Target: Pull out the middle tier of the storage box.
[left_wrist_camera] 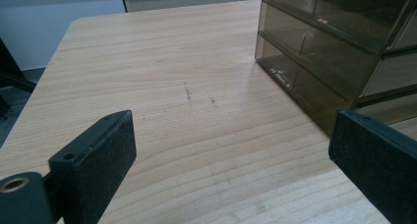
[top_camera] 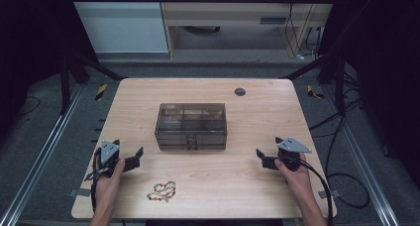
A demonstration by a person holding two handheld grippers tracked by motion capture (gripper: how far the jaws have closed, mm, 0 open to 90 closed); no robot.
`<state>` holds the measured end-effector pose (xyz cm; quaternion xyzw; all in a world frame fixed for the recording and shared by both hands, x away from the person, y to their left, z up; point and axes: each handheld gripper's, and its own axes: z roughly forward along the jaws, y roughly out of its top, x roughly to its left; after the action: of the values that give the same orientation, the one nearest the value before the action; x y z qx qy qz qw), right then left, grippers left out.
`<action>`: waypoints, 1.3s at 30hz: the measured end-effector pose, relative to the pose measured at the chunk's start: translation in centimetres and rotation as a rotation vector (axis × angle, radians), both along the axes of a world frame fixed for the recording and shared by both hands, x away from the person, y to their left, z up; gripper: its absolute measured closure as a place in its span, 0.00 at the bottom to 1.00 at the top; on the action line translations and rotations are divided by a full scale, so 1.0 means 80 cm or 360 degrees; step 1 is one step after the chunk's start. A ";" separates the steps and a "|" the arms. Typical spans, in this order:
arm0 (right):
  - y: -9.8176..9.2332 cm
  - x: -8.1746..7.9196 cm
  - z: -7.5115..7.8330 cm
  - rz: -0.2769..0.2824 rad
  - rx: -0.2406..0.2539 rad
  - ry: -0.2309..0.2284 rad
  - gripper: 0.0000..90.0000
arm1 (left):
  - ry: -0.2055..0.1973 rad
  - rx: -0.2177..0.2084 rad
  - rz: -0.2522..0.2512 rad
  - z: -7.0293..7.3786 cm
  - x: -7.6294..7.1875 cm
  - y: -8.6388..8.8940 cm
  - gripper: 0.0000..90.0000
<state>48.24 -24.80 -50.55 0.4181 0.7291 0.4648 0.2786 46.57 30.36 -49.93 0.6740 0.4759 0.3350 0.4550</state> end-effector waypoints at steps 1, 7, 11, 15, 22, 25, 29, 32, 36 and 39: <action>-0.001 0.000 0.000 0.0001 0.0005 0.0002 0.10 | -0.0009 0.0010 0.0003 0.003 -0.002 -0.001 0.04; 0.002 -0.001 0.002 -0.0005 -0.0046 -0.0055 0.09 | -0.0059 0.0184 -0.0036 0.020 -0.019 -0.018 0.04; 0.003 -0.005 0.008 0.0002 -0.0035 -0.0082 0.08 | -0.0104 0.0323 -0.0080 0.029 -0.031 -0.033 0.04; 0.002 -0.009 0.012 0.0005 -0.0026 -0.0071 0.07 | -0.0106 0.0417 -0.0068 0.032 -0.032 -0.042 0.03; -0.001 -0.021 0.022 0.0027 -0.0008 -0.0019 0.05 | -0.0147 0.0537 -0.0132 0.047 -0.031 -0.068 0.03; 0.001 -0.023 0.022 0.0037 -0.0015 0.0018 0.04 | -0.0156 0.0583 -0.0145 0.050 -0.031 -0.077 0.05; 0.002 -0.025 0.021 0.0036 -0.0043 0.0047 0.04 | -0.0163 0.0716 -0.0211 0.058 -0.033 -0.099 0.09; 0.000 -0.028 0.020 0.0053 -0.0078 0.0047 0.04 | -0.0180 0.0812 -0.0287 0.065 -0.038 -0.118 0.11; 0.000 -0.032 0.022 0.0058 -0.0099 0.0022 0.04 | -0.0204 0.0901 -0.0358 0.072 -0.038 -0.141 0.15; -0.001 -0.032 0.023 0.0047 -0.0082 0.0011 0.05 | -0.0204 0.0927 -0.0378 0.074 -0.036 -0.151 0.17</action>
<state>45.69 -24.88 -48.68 0.4015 0.7479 0.4484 0.2799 43.69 18.26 -44.05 0.8043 0.2483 0.4434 0.3080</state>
